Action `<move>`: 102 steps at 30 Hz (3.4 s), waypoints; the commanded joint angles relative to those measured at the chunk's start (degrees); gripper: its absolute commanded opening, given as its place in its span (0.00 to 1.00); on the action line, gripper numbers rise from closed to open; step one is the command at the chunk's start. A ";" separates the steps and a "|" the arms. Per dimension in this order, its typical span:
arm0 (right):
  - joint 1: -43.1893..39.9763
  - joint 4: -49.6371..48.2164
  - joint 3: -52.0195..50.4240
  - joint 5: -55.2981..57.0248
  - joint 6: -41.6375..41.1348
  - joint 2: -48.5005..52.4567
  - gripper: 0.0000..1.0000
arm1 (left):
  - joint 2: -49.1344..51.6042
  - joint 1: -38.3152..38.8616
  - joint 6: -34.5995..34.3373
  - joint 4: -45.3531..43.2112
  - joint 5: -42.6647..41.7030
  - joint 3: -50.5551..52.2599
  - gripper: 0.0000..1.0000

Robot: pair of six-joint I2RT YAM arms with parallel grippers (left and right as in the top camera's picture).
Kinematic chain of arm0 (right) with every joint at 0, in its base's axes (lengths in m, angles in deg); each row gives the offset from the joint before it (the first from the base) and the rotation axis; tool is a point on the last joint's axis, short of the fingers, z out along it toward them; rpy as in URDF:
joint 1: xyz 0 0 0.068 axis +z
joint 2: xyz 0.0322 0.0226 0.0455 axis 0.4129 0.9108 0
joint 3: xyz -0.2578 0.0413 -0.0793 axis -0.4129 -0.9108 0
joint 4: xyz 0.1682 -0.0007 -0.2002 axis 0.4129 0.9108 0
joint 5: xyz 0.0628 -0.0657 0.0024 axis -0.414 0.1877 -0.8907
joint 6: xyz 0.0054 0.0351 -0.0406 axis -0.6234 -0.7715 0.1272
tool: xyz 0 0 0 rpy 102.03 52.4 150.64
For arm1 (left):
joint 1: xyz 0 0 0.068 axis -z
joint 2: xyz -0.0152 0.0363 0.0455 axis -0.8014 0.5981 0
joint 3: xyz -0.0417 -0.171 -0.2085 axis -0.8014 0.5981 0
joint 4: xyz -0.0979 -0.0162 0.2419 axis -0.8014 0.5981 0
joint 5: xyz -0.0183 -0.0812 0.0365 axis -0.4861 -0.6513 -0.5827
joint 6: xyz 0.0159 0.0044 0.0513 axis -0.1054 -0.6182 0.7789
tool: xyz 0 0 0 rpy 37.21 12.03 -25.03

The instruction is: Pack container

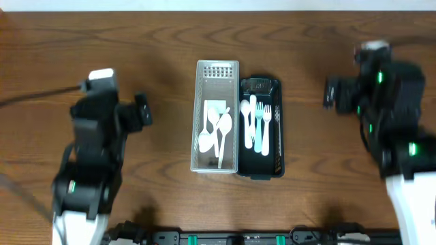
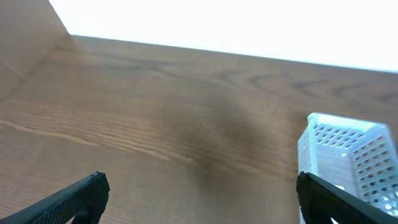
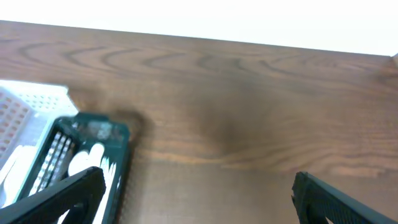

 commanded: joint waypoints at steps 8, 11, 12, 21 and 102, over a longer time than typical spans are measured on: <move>8.57 5.25 -21.62 6.58 -8.31 -26.03 0.99 | -25.22 0.37 0.79 4.87 0.70 14.78 0.98; 8.72 5.40 -25.00 6.62 -8.31 -30.80 0.99 | -29.16 0.37 0.76 8.46 0.70 17.11 0.98; 8.72 5.42 -25.75 6.62 -8.31 -31.47 0.99 | -29.73 0.37 0.76 10.05 0.68 17.42 0.98; 8.72 8.52 -27.69 6.62 -8.31 -31.87 0.99 | -29.86 0.37 0.76 24.61 0.66 17.49 0.98; -4.31 -36.52 -65.94 -4.13 5.22 -60.06 0.99 | -29.86 0.37 0.76 28.00 0.68 17.49 0.98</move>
